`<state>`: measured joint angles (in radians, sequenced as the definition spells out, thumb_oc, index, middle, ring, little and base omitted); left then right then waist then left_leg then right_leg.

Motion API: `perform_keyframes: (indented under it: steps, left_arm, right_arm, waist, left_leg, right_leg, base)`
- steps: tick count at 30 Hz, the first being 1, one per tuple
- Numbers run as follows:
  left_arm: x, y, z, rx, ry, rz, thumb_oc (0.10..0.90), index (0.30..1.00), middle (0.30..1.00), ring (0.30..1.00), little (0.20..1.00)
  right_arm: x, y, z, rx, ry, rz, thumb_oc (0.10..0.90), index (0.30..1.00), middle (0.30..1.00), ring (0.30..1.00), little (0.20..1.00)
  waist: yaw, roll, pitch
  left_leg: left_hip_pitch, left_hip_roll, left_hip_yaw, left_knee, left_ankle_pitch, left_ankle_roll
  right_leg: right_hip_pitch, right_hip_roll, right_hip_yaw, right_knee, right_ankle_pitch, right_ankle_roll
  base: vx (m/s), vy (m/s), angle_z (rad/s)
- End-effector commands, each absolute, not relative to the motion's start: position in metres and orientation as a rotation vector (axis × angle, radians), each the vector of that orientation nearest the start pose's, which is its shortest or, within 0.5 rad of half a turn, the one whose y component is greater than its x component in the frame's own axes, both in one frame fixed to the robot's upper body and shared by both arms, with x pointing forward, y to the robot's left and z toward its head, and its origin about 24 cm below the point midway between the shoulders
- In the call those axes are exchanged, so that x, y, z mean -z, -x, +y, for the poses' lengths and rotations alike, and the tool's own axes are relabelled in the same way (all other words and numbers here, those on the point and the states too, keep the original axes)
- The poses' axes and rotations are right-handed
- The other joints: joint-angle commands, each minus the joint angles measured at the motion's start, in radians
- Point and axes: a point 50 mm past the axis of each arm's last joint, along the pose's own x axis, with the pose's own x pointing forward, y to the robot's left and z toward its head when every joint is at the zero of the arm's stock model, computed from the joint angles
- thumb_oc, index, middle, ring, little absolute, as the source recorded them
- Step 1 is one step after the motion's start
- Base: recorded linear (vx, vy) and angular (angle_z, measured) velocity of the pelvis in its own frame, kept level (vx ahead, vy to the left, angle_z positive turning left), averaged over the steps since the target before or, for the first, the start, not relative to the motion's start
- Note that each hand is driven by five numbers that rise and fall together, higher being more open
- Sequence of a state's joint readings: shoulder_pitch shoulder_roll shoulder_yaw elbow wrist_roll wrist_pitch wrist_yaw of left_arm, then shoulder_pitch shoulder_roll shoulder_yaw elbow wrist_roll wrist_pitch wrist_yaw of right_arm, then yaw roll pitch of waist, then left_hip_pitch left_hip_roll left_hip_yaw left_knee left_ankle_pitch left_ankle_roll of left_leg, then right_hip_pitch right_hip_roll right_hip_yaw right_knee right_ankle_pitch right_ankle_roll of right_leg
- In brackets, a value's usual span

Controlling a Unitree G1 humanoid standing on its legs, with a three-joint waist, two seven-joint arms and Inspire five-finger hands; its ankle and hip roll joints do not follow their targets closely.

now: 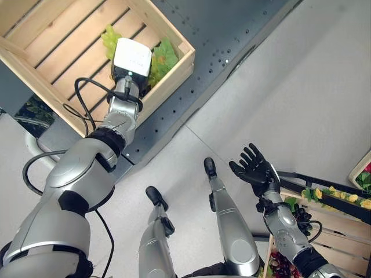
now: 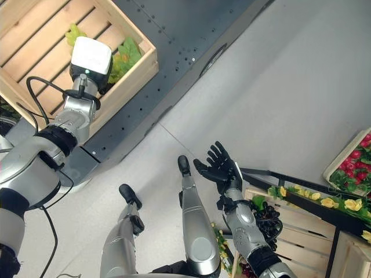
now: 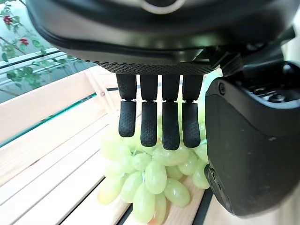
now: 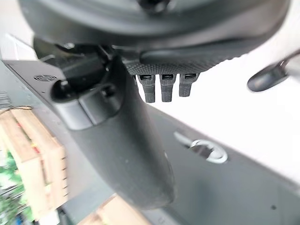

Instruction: Pick up the fruits from the basket on one side to the basket on the other side

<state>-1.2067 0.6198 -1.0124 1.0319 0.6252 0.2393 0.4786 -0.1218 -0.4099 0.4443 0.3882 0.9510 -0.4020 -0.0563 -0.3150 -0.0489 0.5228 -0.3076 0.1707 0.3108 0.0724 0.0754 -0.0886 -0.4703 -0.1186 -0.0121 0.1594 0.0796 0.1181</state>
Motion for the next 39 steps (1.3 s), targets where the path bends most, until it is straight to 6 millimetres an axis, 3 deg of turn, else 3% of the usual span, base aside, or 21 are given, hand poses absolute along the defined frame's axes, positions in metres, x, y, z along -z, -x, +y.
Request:
perform_keyframes:
  steps: [1, 6, 7, 14, 18, 21, 27, 28, 29, 30, 39]
  left_arm:
    - [-0.265, -0.397, 0.239, -0.695, -1.762, -0.577, 0.4, 0.3, 0.3, 0.3, 0.3]
    - [-0.245, -0.375, 0.245, -0.761, -1.505, -0.805, 0.4, 0.3, 0.3, 0.3, 0.3]
    - [-0.226, -0.361, 0.251, -0.807, -1.364, -0.85, 0.4, 0.3, 0.3, 0.3, 0.3]
    - [-0.184, -0.324, 0.256, -0.931, -1.096, -0.941, 0.4, 0.3, 0.3, 0.3, 0.3]
    - [-0.159, -0.302, 0.244, -0.948, -0.923, -0.962, 0.4, 0.3, 0.3, 0.3, 0.3]
    - [-0.141, -0.291, 0.232, -0.883, -0.922, -0.928, 0.4, 0.3, 0.3, 0.3, 0.3]
    - [-0.131, -0.293, 0.232, -0.75, -0.999, -0.821, 0.4, 0.3, 0.3, 0.3, 0.3]
    - [-0.129, -0.294, 0.234, -0.737, -1.016, -0.798, 0.419, 0.328, 0.328, 0.328, 0.328]
    - [-0.129, -0.295, 0.235, -0.733, -1.018, -0.793, 0.521, 0.481, 0.481, 0.481, 0.481]
    - [-0.129, -0.296, 0.238, -0.713, -1.037, -0.757, 0.8, 0.9, 0.9, 0.9, 0.9]
    - [-0.132, -0.313, 0.245, -0.651, -1.121, -0.67, 0.8, 0.9, 0.9, 0.9, 0.9]
  right_arm:
    - [-0.024, -0.253, -0.194, -0.017, -0.471, -0.098, 0.8, 0.9, 0.9, 0.9, 0.9]
    - [-0.017, -0.241, -0.2, 0.029, -0.47, -0.09, 0.8, 0.9, 0.9, 0.9, 0.9]
    - [-0.014, -0.237, -0.203, 0.053, -0.47, -0.083, 0.8, 0.9, 0.9, 0.9, 0.9]
    - [-0.008, -0.226, -0.198, 0.085, -0.454, -0.058, 0.8, 0.9, 0.9, 0.9, 0.9]
    - [-0.006, -0.222, -0.193, 0.102, -0.449, -0.039, 0.8, 0.9, 0.9, 0.9, 0.9]
    - [-0.003, -0.219, -0.19, 0.109, -0.448, -0.02, 0.8, 0.9, 0.9, 0.9, 0.9]
    - [-0.001, -0.217, -0.192, 0.083, -0.418, 0.007, 0.8, 0.9, 0.9, 0.9, 0.9]
    - [-0.001, -0.218, -0.195, 0.081, -0.413, 0.013, 0.8, 0.9, 0.9, 0.9, 0.9]
    - [-0.001, -0.218, -0.195, 0.08, -0.411, 0.014, 0.8, 0.9, 0.9, 0.9, 0.9]
    - [0.0, -0.218, -0.198, 0.076, -0.406, 0.02, 0.8, 0.9, 0.9, 0.9, 0.9]
    - [-0.002, -0.222, -0.209, 0.061, -0.378, 0.034, 0.8, 0.9, 0.9, 0.9, 0.9]
  waist:
    - [0.005, -0.006, -0.004]
    - [0.027, 0.02, -0.081]
    - [0.042, 0.03, -0.122]
    - [0.083, 0.052, -0.231]
    - [0.11, 0.062, -0.293]
    - [0.125, 0.068, -0.335]
    - [0.121, 0.079, -0.361]
    - [0.118, 0.081, -0.358]
    - [0.117, 0.082, -0.357]
    - [0.114, 0.084, -0.356]
    - [0.08, 0.109, -0.313]
  left_leg:
    - [-0.001, 0.017, -0.019, 0.103, -0.031, -0.003]
    - [0.093, 0.005, -0.031, 0.033, -0.022, -0.002]
    - [0.14, -0.001, -0.038, -0.012, -0.009, -0.003]
    - [0.237, -0.013, -0.061, -0.117, 0.018, -0.002]
    - [0.288, -0.015, -0.08, -0.15, 0.018, 0.001]
    - [0.319, -0.013, -0.085, -0.159, 0.012, 0.002]
    - [0.345, -0.01, -0.052, -0.156, 0.001, 0.001]
    - [0.345, -0.012, -0.049, -0.152, -0.003, 0.002]
    - [0.345, -0.012, -0.048, -0.152, -0.003, 0.002]
    - [0.347, -0.015, -0.043, -0.154, -0.005, 0.004]
    - [0.328, -0.021, -0.021, -0.153, -0.003, 0.004]
  right_leg:
    - [0.072, 0.035, -0.015, -0.035, 0.015, -0.039]
    - [0.166, 0.031, -0.005, -0.089, 0.009, -0.04]
    - [0.218, 0.026, -0.006, -0.129, 0.014, -0.038]
    - [0.315, 0.008, -0.033, -0.199, 0.026, -0.029]
    - [0.369, 0.0, -0.053, -0.216, 0.018, -0.026]
    - [0.41, -0.007, -0.065, -0.24, 0.019, -0.023]
    - [0.429, -0.007, -0.058, -0.246, 0.012, -0.018]
    - [0.428, -0.007, -0.051, -0.243, 0.008, -0.017]
    - [0.428, -0.007, -0.05, -0.244, 0.008, -0.017]
    - [0.427, -0.006, -0.047, -0.246, 0.007, -0.017]
    - [0.385, 0.0, -0.02, -0.233, 0.005, -0.019]
  base:
    - [-0.06, -0.014, 0.06]
    - [0.06, 0.009, 0.08]
    - [0.09, 0.022, 0.09]
    - [0.07, 0.039, 0.05]
    - [0.06, 0.024, 0.13]
    - [0.09, 0.025, 0.03]
    - [0.05, 0.027, -0.04]
    - [0.01, 0.018, -0.05]
    - [0.02, 0.02, -0.09]
    - [0.02, 0.011, -0.1]
    - [-0.02, 0.018, -0.09]
